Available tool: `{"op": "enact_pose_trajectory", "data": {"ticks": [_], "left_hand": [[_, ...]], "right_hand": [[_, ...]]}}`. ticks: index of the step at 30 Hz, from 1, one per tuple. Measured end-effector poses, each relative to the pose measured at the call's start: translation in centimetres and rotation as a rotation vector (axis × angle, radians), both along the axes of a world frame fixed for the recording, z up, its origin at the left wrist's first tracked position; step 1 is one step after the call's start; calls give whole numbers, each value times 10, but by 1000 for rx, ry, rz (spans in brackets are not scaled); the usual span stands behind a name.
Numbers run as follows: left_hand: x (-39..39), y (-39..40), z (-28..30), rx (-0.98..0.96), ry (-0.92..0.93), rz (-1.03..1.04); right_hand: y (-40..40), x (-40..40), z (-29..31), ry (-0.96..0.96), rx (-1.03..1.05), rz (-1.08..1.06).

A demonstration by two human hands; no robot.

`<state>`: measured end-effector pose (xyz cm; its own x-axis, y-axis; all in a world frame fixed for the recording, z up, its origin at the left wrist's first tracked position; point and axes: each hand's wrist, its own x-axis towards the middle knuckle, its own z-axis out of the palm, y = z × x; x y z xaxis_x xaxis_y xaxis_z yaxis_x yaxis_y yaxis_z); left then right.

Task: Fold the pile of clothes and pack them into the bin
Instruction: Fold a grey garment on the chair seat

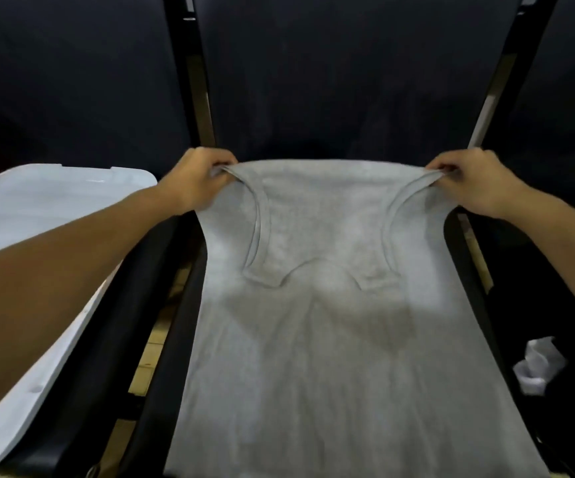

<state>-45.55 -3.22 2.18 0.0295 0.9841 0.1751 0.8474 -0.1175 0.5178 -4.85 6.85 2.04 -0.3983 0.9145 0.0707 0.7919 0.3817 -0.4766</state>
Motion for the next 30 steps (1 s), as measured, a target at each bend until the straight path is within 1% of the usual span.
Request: {"op": "enact_pose_trajectory", "data": {"ticks": [2, 5, 9, 11, 12, 14, 15, 16, 17, 18, 19, 20, 21, 22, 25, 26, 28, 30], "left_hand": [[5, -13, 11, 71, -46, -18], [12, -53, 14, 123, -42, -84], [22, -138, 2, 131, 61, -207], [25, -181, -12, 99, 161, -292], [25, -198, -21, 10, 220, -343], [29, -231, -35, -332, 313, -427], [31, -241, -40, -508, 318, -459], [34, -248, -43, -631, 299, -471], [38, -249, -42, -675, 270, -457], [43, -245, -39, -671, 249, -428], [50, -238, -35, -643, 243, -402], [59, -228, -31, -609, 244, -394], [73, -214, -27, -569, 246, -408], [87, -200, -26, -531, 239, -421], [149, -140, -31, -451, 203, -468], [169, -120, -35, -413, 208, -488], [218, -77, -44, -380, 278, -497], [263, -42, -49, -411, 337, -485]], "right_hand": [[-15, 2, 12, 58, 42, 17], [-56, 13, 23, 50, 30, 79], [-133, 41, 17, 6, 63, 201], [-169, 58, 3, -14, 35, 211], [-183, 65, -4, -43, -37, 208], [-211, 78, -18, -192, -315, 248], [-220, 81, -23, -277, -494, 278], [-230, 85, -27, -322, -623, 254], [-234, 85, -30, -305, -657, 206], [-237, 87, -33, -257, -613, 116], [-238, 86, -34, -232, -521, 9], [-238, 84, -36, -269, -401, -78], [-240, 83, -38, -317, -328, -156], [-242, 79, -42, -330, -323, -228], [-242, 75, -57, -212, -523, -397], [-241, 74, -59, -215, -557, -418], [-236, 79, -60, -259, -574, -458], [-233, 85, -59, -264, -571, -482]]}}
